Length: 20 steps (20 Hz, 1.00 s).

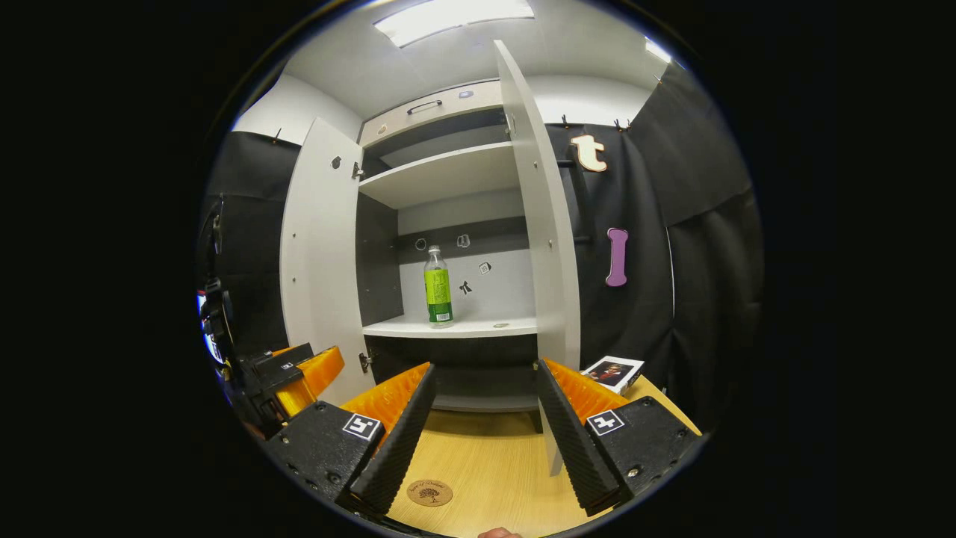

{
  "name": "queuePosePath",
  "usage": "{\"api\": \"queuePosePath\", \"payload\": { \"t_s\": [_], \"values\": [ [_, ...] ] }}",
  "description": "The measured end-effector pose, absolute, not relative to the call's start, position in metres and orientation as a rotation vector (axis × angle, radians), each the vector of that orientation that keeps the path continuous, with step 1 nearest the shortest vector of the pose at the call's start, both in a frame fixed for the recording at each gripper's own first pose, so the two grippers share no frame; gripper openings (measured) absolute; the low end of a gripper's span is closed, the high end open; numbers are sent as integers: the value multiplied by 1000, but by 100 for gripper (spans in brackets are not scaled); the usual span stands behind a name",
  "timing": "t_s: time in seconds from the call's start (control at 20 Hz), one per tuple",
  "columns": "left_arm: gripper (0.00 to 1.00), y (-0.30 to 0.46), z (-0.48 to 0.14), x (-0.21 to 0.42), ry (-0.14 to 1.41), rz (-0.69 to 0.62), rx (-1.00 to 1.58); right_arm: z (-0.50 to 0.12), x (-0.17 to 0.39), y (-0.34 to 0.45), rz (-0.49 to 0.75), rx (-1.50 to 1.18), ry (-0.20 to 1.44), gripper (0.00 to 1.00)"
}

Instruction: Grasp the bottle in the cabinet with the left hand and place it on the coaster, then close the right door with the right hand and the left door with the left hand.

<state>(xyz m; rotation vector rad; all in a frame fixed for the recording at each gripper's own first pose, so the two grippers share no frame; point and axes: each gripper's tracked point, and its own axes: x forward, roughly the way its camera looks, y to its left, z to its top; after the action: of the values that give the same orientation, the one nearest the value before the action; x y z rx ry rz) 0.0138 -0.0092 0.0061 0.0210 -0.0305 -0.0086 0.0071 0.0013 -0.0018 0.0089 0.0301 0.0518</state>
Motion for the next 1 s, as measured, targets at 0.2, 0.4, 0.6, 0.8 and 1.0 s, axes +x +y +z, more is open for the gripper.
{"api": "queuePosePath", "payload": {
  "t_s": [0.2, 0.4, 0.6, 0.8, 1.0],
  "values": [
    [94, -11, 7, 20, -37, -17, 28, 3, 6, 3, 51, -5, 14, 82],
    [94, -14, 13, 27, -55, -24, 35, 4, 7, 2, 45, -12, 8, 82],
    [94, -20, 19, 31, -74, -42, 40, 5, 9, 2, 43, -8, 8, 82],
    [94, -23, 21, 39, -80, -56, 36, 3, 10, 3, 45, -5, 12, 82],
    [99, -27, 29, 54, -92, -78, 34, 2, 13, 2, 42, -9, 20, 82]
  ]
}}
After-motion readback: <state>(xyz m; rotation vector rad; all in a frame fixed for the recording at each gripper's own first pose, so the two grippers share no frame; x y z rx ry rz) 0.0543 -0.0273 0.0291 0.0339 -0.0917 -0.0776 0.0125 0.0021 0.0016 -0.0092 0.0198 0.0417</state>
